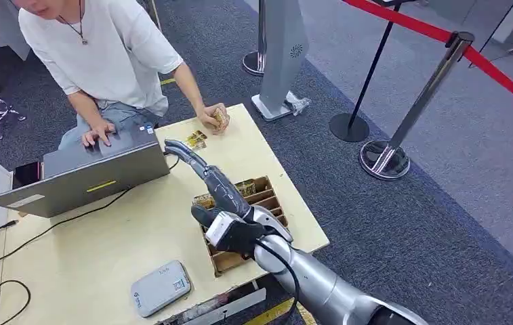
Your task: Pass the card to the sensor for recognition and then transmit it.
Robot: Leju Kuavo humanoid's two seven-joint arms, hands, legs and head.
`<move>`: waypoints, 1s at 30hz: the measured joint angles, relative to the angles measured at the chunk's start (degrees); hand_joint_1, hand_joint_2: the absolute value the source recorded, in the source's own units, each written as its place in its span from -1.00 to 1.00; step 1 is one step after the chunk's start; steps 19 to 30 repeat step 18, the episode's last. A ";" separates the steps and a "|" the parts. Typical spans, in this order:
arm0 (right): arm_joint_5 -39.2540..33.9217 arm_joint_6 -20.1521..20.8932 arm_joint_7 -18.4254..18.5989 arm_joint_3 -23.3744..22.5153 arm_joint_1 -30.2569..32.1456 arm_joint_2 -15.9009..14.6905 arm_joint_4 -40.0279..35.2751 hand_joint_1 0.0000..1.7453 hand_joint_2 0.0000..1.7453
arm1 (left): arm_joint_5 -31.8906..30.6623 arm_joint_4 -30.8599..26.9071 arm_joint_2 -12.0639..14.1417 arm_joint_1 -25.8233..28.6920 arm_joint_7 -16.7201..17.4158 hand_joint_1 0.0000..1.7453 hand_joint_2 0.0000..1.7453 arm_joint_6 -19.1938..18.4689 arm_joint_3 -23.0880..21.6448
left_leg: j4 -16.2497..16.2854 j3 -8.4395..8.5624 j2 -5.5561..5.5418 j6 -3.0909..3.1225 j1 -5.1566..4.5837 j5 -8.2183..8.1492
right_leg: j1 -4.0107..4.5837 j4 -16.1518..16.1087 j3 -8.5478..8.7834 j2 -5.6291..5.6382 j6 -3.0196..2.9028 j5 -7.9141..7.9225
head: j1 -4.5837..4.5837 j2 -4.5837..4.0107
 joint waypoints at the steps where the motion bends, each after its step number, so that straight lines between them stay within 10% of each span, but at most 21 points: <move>1: -0.24 0.48 -0.13 0.00 0.40 0.00 -0.31 -1.00 -1.00 | -0.20 0.00 0.02 0.00 0.13 -1.00 -1.00 -0.07 0.00 | 0.00 0.00 0.00 0.00 0.00 0.00 | 0.00 0.00 0.00 0.00 0.00 0.00 | 0.00 0.00; 30: -6.25 5.40 -1.92 0.04 3.83 0.15 -0.76 -1.00 -1.00 | -0.41 0.00 0.15 -0.67 0.50 -1.00 -1.00 -0.68 -0.04 | 0.00 -0.02 0.00 0.00 0.00 0.00 | 0.00 0.00 0.00 0.00 0.00 0.00 | 0.00 0.00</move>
